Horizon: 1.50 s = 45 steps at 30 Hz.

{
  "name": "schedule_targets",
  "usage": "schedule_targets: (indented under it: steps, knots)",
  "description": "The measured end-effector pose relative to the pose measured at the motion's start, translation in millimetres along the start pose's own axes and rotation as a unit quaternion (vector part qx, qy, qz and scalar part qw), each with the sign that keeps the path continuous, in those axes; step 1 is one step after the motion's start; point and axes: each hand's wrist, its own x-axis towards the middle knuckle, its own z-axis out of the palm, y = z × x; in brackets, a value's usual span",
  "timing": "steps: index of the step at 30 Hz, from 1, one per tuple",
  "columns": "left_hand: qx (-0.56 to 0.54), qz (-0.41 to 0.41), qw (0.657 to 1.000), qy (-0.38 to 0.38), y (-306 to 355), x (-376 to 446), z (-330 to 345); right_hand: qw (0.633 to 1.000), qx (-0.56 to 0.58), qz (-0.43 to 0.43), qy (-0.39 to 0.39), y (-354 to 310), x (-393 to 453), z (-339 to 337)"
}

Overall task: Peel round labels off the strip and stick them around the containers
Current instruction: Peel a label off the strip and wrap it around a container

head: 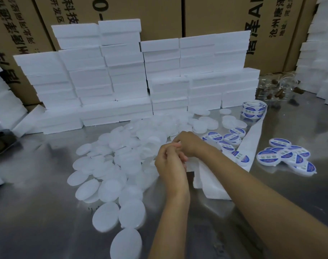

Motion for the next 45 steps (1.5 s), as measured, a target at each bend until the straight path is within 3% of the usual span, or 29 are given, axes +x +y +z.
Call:
schedule_targets:
  steps: [6, 15, 21, 24, 30, 36, 39, 42, 45]
  knots:
    - [0.003, -0.005, 1.0, 0.001, -1, 1, 1, 0.998, -0.01, 0.018, 0.051, 7, 6, 12]
    - [0.004, -0.024, 1.0, 0.011, 0, 4, -4, 0.991, 0.091, -0.029, 0.094, 26, -1, 19]
    - [-0.012, -0.035, 0.999, 0.018, 0, 9, -8, 0.964, 0.183, -0.063, 0.182, 25, -24, -4]
    - [-0.04, -0.05, 0.998, -0.016, 2, 10, -6, 0.939, 0.242, -0.097, 0.224, 15, -50, -24]
    - [-0.078, -0.04, 0.976, -0.198, 7, 0, -2, 0.936, 0.246, -0.154, 0.201, 4, -110, -36]
    - [-0.025, -0.01, 0.971, -0.239, 8, -6, -1, 0.943, 0.215, -0.142, 0.21, 20, -139, -40]
    - [-0.061, -0.026, 0.963, -0.26, 13, -4, -3, 0.94, 0.229, -0.117, 0.226, 38, -153, -45]
    - [-0.093, -0.047, 0.952, -0.288, 15, -3, -5, 0.949, 0.256, -0.079, 0.164, 59, -173, -44]
    - [-0.087, -0.046, 0.949, -0.299, 13, -2, -4, 0.98, 0.176, -0.076, 0.05, 80, -191, -33]
